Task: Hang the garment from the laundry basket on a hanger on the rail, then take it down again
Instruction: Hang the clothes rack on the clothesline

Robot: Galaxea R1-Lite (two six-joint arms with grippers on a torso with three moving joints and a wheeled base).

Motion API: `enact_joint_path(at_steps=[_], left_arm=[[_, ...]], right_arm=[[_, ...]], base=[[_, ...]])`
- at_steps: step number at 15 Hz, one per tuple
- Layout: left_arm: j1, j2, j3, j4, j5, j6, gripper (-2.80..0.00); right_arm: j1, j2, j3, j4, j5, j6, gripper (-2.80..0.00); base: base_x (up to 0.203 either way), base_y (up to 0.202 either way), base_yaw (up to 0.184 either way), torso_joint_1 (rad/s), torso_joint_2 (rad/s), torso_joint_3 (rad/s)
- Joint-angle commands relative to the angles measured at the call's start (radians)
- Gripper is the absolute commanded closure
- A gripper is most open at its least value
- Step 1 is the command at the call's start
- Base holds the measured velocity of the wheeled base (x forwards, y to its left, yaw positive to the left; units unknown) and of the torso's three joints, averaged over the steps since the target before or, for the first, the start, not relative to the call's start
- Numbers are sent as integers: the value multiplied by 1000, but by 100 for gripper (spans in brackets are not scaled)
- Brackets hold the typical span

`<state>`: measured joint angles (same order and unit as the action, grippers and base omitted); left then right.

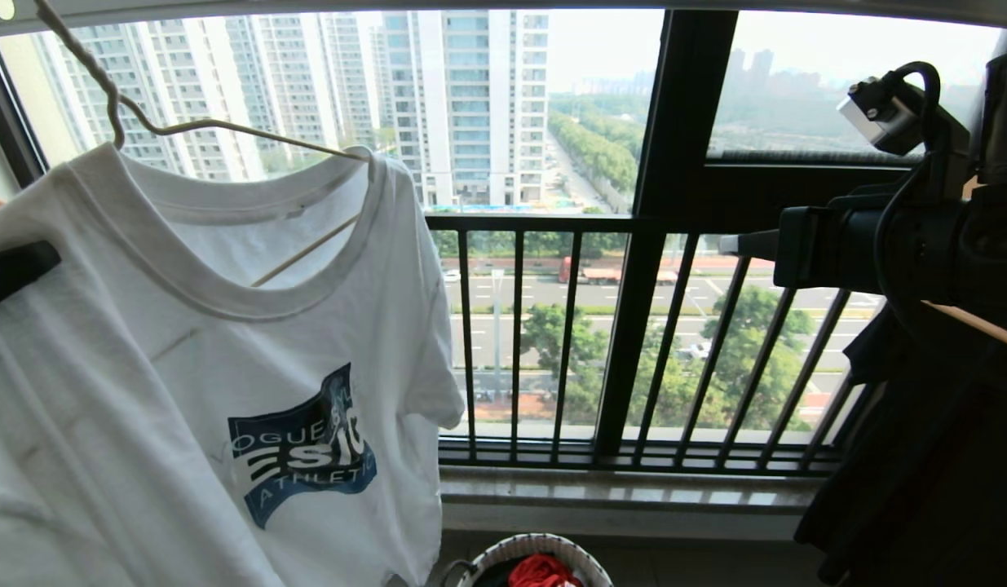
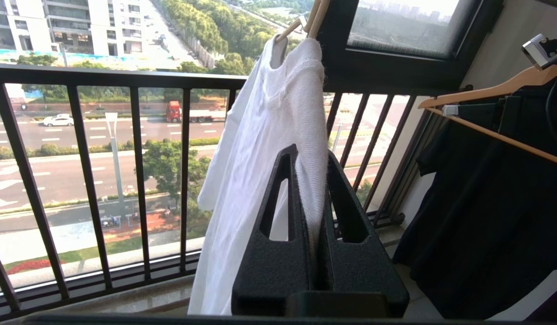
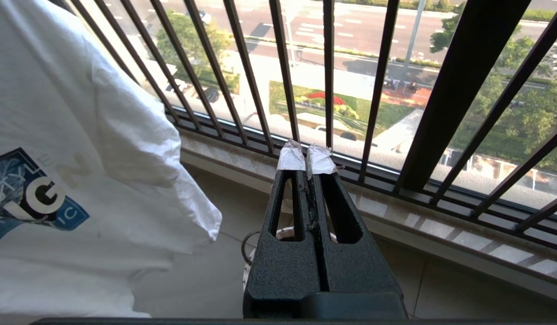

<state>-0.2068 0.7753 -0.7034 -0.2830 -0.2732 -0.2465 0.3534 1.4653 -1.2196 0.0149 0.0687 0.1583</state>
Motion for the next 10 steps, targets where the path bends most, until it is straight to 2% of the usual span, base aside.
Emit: enact_joint_path(at_steps=[1, 10], left_arm=[[0, -7, -17, 14, -4, -2, 0], [0, 9, -19, 15, 3, 14, 0]], right_arm=[[-1, -2, -1, 0, 0, 1, 0], [-1, -11, 3, 0, -1, 3, 0]], base=[[0, 0, 0, 0, 0, 0], [0, 0, 0, 0, 0, 0]])
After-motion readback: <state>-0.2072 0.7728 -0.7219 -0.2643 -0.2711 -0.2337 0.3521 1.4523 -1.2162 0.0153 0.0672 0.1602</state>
